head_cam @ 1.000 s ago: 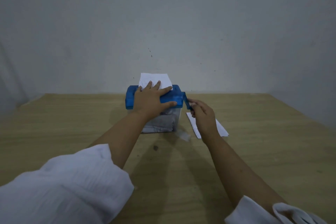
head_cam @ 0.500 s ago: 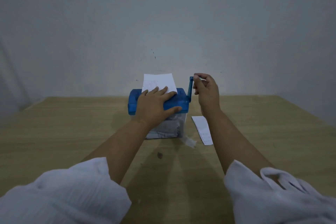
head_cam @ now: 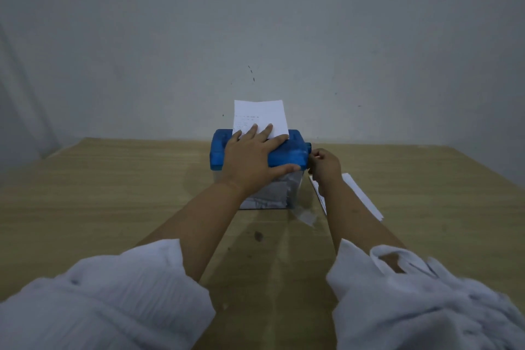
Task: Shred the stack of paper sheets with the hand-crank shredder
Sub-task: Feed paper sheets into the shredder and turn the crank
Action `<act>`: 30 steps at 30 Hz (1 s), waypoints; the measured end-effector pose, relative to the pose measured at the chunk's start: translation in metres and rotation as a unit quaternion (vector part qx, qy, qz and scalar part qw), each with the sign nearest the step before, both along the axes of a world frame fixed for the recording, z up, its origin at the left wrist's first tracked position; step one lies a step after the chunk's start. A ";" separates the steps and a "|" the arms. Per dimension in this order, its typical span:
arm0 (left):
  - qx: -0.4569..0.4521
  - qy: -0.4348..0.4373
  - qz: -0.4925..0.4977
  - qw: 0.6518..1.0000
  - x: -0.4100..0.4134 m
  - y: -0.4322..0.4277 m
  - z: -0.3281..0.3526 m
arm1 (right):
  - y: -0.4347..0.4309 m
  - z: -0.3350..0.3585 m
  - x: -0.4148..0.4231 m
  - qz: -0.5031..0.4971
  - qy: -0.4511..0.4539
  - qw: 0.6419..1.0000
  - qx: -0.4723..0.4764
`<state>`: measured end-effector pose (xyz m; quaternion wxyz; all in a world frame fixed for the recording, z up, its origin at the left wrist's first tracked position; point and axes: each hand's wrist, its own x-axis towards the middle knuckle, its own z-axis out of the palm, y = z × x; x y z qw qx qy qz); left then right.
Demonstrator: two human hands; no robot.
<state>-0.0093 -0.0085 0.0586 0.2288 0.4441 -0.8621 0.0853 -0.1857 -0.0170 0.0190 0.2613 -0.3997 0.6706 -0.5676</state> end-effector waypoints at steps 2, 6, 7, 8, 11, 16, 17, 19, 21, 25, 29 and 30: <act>0.011 -0.004 0.007 1.000 -0.001 0.001 0.001 | 0.013 -0.008 0.002 0.014 -0.005 1.000 0.008; 0.055 0.002 0.022 0.998 -0.003 0.002 0.006 | 0.030 -0.023 0.011 0.014 0.020 0.999 -0.021; 0.069 0.004 0.024 0.997 -0.003 0.003 0.008 | 0.036 -0.026 0.012 0.007 0.038 0.999 -0.026; 0.079 0.004 0.025 0.997 -0.004 0.005 0.008 | 0.041 -0.028 0.014 0.003 0.049 0.998 -0.033; 0.090 0.006 0.034 0.995 -0.006 0.009 0.010 | 0.054 -0.030 0.018 -0.002 0.040 0.996 -0.076; 0.087 0.001 0.044 0.995 -0.008 0.010 0.011 | 0.068 -0.024 0.026 -0.024 0.010 0.992 -0.121; 0.085 -0.001 0.046 0.995 -0.008 0.011 0.011 | 0.070 -0.020 0.027 -0.033 -0.001 0.990 -0.137; 0.082 -0.001 0.046 0.996 -0.008 0.010 0.012 | 0.073 -0.016 0.030 -0.049 -0.018 0.986 -0.161; 0.078 -0.004 0.042 0.996 -0.008 0.011 0.010 | 0.078 -0.017 0.033 -0.056 -0.031 0.982 -0.177; 0.064 -0.017 0.037 0.997 -0.007 0.007 0.009 | 0.077 -0.003 0.037 -0.067 -0.061 0.967 -0.240; 0.057 -0.019 0.027 0.998 -0.007 0.004 0.008 | 0.069 0.007 0.036 -0.087 -0.063 0.954 -0.280; 0.054 -0.017 0.023 0.998 -0.007 0.003 0.008 | 0.068 0.006 0.036 -0.090 -0.062 0.949 -0.294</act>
